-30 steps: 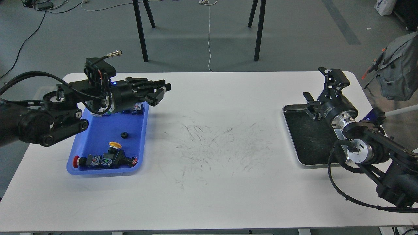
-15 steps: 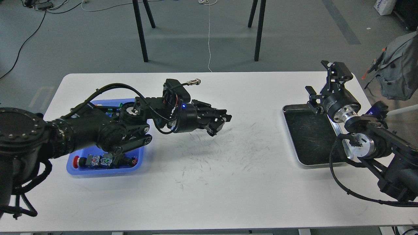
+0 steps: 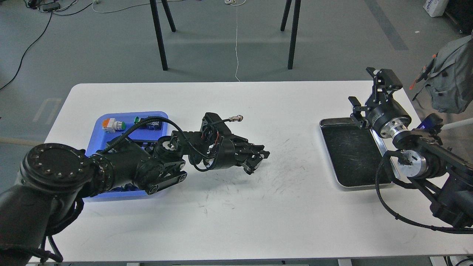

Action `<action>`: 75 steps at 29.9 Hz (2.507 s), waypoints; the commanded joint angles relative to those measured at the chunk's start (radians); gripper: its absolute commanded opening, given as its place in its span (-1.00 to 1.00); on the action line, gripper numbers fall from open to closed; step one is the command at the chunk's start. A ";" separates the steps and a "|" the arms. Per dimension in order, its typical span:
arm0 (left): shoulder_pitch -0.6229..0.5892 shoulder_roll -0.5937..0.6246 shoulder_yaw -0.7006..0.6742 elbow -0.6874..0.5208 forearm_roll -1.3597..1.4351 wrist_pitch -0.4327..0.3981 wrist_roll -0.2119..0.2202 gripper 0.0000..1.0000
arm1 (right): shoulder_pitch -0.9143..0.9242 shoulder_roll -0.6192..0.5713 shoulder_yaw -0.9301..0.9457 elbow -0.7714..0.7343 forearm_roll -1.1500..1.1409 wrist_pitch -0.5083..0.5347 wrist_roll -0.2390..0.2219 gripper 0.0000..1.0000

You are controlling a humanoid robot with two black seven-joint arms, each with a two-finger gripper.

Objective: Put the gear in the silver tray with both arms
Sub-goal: 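Lift the gear with the left gripper and carry it toward the silver tray, then release the gear onto the table and retract the left gripper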

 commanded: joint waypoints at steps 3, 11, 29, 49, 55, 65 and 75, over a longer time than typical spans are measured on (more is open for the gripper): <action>0.011 0.000 0.002 -0.008 0.006 0.010 0.000 -0.76 | -0.001 -0.001 0.000 0.000 0.000 -0.002 0.000 0.97; 0.014 0.000 -0.003 -0.017 0.000 0.024 0.000 -0.75 | -0.004 -0.010 0.000 0.000 0.000 -0.002 0.000 0.97; 0.049 0.000 -0.015 -0.017 -0.042 0.004 0.000 -0.21 | -0.002 -0.010 0.000 -0.003 -0.009 -0.002 0.000 0.97; -0.076 0.000 -0.217 -0.034 -0.287 -0.024 0.000 0.14 | -0.001 -0.046 0.003 0.018 -0.009 0.004 -0.014 0.97; -0.107 0.109 -0.328 -0.025 -0.411 -0.053 0.000 0.21 | 0.001 -0.063 0.000 0.035 -0.009 0.015 -0.034 0.97; -0.089 0.281 -0.415 -0.017 -0.684 -0.072 0.000 0.50 | 0.057 -0.144 -0.158 0.087 -0.012 0.021 -0.081 0.97; -0.015 0.426 -0.492 -0.020 -0.890 -0.176 0.000 0.88 | 0.289 -0.187 -0.515 0.143 -0.058 0.037 -0.178 0.94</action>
